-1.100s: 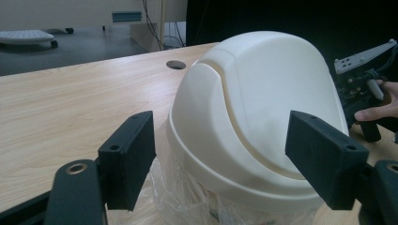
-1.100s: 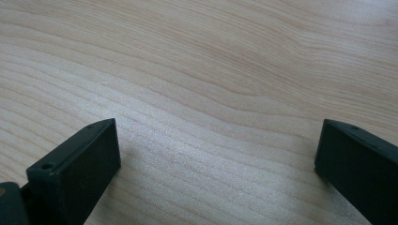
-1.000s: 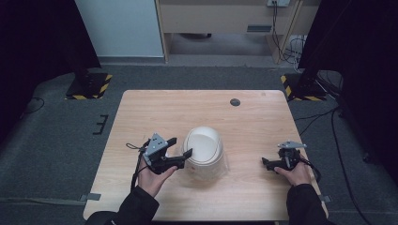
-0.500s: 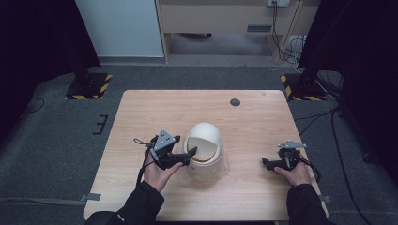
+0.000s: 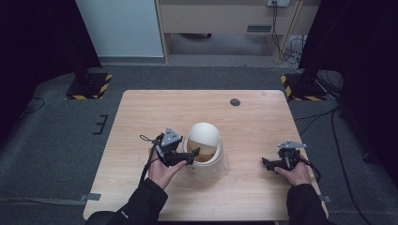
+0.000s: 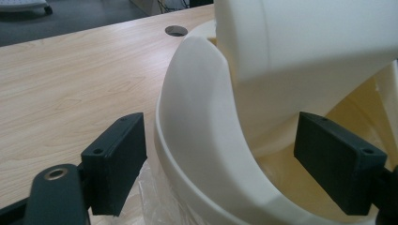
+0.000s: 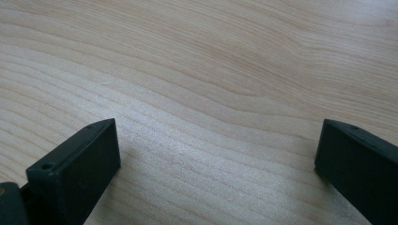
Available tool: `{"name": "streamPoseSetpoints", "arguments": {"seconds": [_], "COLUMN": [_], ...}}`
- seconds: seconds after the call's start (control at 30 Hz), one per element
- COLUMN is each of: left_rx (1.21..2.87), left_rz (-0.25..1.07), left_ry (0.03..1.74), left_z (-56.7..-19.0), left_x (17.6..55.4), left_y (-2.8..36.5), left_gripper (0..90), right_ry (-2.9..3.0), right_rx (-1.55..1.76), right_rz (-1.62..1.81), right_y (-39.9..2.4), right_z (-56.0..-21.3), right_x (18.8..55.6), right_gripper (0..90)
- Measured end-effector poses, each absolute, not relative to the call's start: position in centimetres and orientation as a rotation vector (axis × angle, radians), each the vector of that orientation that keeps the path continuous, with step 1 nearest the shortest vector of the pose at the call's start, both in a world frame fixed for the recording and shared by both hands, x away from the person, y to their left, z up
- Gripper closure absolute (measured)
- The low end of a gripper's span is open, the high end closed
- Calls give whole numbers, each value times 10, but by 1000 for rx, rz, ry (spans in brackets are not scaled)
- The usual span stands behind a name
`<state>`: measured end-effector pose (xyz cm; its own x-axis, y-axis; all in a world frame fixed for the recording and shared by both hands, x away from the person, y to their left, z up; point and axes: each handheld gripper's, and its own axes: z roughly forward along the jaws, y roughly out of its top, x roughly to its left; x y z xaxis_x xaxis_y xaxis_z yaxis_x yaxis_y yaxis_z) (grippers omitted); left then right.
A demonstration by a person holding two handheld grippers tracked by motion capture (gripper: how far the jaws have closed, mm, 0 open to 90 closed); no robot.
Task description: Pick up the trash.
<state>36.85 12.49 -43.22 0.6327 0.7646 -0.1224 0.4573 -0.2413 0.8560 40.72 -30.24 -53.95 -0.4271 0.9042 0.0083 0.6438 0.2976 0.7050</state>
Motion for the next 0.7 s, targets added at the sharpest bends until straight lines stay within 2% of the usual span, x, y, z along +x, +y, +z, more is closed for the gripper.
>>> {"name": "streamPoseSetpoints", "arguments": {"seconds": [0.3, 0.57, 0.7], "left_rx": [1885, 1815, 1780], "left_rz": [406, 431, 467], "left_ry": [948, 925, 974], "left_z": [-430, -415, -416], "left_x": [365, 342, 335], "left_y": [125, 157, 188], "left_gripper": [174, 173, 176], "right_ry": [2179, 2179, 2179], "right_rx": [1386, 1386, 1386], "right_rz": [906, 906, 906], "right_y": [-302, -302, -302], "right_z": [-539, -539, -539], "right_x": [407, 407, 407], "right_gripper": [6, 6, 6]}}
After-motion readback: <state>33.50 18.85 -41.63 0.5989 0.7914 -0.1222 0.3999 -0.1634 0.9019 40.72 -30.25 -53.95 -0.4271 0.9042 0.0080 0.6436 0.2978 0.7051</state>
